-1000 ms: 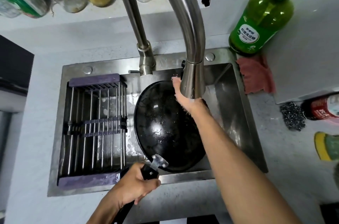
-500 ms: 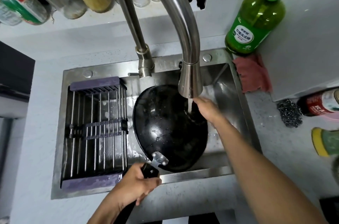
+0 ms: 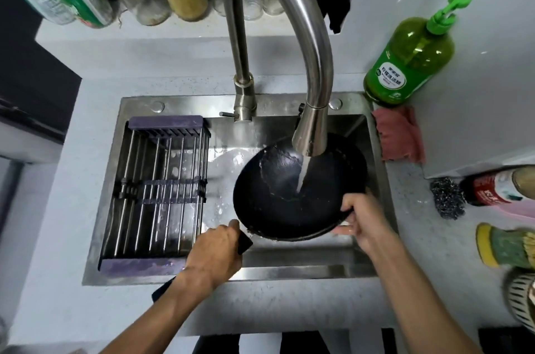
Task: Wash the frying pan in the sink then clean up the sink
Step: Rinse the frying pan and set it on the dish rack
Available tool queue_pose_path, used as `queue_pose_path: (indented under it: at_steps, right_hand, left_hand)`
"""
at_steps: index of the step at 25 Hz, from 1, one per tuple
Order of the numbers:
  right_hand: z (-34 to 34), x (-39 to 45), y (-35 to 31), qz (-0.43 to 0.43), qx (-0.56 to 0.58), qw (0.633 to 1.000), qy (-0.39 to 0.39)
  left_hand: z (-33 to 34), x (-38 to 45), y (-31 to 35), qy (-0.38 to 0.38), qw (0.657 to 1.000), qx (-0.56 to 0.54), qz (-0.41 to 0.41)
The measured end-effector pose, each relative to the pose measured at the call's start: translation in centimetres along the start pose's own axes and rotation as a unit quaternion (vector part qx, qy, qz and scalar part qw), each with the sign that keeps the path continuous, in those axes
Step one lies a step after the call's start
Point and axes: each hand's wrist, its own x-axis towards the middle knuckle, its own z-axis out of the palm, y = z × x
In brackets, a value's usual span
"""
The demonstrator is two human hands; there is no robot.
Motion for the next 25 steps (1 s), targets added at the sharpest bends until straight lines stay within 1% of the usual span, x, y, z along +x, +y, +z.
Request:
queue_pose_path:
  at_steps: [1,2,3,4,5,6,7,8,9,10,11,12,13,14,15,16,17,18,20,21,23,24,25]
  right_hand:
    - [-0.5,-0.2,1.2,-0.009,0.028,1.0,-0.004]
    - [-0.9,-0.4,1.9,-0.015,0.056,0.998,-0.012]
    - [-1.3,-0.2,2.5,-0.029,0.047,0.998,0.009]
    - [-1.5,0.1,2.6,-0.065,-0.026,0.995,0.065]
    - [-1.4,0.6,2.7,-0.123,-0.166,0.967,0.15]
    - [-0.6,0.6,2.7,-0.199,-0.321,0.903,0.205]
    - [1.0,0.2,2.7,-0.277,-0.441,0.832,0.189]
    - [3.0,0.4,2.8,-0.328,-0.504,0.793,0.099]
    - [5.0,0.9,2.9,-0.335,-0.536,0.775,-0.026]
    - [6.8,2.0,3.4,-0.311,-0.59,0.732,-0.141]
    - [7.9,3.4,4.1,-0.312,-0.629,0.685,-0.192]
    - [8.6,5.1,4.5,-0.321,-0.662,0.653,-0.18]
    - [8.9,6.4,4.6,-0.317,-0.671,0.662,-0.105]
    - [8.9,7.1,4.4,-0.296,-0.661,0.689,-0.018]
    - [9.0,7.4,4.4,-0.296,-0.655,0.695,0.01]
    - [9.0,7.5,4.7,-0.328,-0.658,0.677,-0.025]
    - [9.1,7.5,5.1,-0.363,-0.671,0.643,-0.068]
    - [9.2,7.9,5.1,-0.376,-0.684,0.618,-0.089]
    - [9.3,8.0,4.4,-0.34,-0.699,0.628,-0.032]
    - [9.0,7.8,4.3,-0.323,-0.701,0.635,-0.026]
    - [8.4,7.3,4.5,-0.299,-0.695,0.648,-0.086]
    - [8.4,6.9,4.4,-0.295,-0.696,0.65,-0.077]
    - [8.8,6.5,4.6,-0.285,-0.69,0.664,-0.033]
  left_hand:
    - [0.7,0.2,-0.1,-0.021,0.995,-0.083,-0.042]
    - [1.0,0.4,-0.1,-0.051,0.983,-0.163,-0.071]
    - [1.3,0.3,0.0,-0.073,0.968,-0.222,-0.087]
    - [1.6,0.2,0.1,-0.069,0.961,-0.247,-0.1]
    - [1.7,0.1,0.0,-0.043,0.963,-0.244,-0.105]
    - [1.7,-0.1,0.0,-0.008,0.973,-0.207,-0.104]
    - [1.5,-0.5,0.0,0.017,0.981,-0.162,-0.105]
    - [1.3,-0.8,-0.2,0.026,0.985,-0.132,-0.104]
    - [1.0,-1.1,-0.4,0.033,0.987,-0.117,-0.102]
    - [0.7,-1.5,-0.6,0.033,0.989,-0.108,-0.099]
    - [0.4,-1.9,-0.9,0.034,0.99,-0.098,-0.096]
    - [0.0,-2.2,-1.1,0.035,0.991,-0.086,-0.092]
    - [-0.4,-2.5,-1.4,0.041,0.992,-0.076,-0.093]
    - [-0.9,-2.8,-1.6,0.048,0.991,-0.074,-0.098]
    - [-1.4,-3.1,-1.9,0.052,0.99,-0.073,-0.106]
    - [-1.9,-3.3,-2.2,0.055,0.99,-0.066,-0.113]
    - [-2.3,-3.3,-2.6,0.054,0.99,-0.053,-0.116]
    - [-2.5,-3.4,-2.9,0.053,0.991,-0.043,-0.118]
    - [-2.8,-3.8,-3.2,0.053,0.99,-0.037,-0.122]
    - [-2.9,-3.8,-3.4,0.054,0.99,-0.035,-0.124]
    - [-3.0,-3.6,-3.7,0.058,0.99,-0.035,-0.127]
    - [-3.0,-3.3,-3.8,0.062,0.989,-0.041,-0.126]
    - [-2.9,-3.1,-3.8,0.062,0.99,-0.047,-0.12]
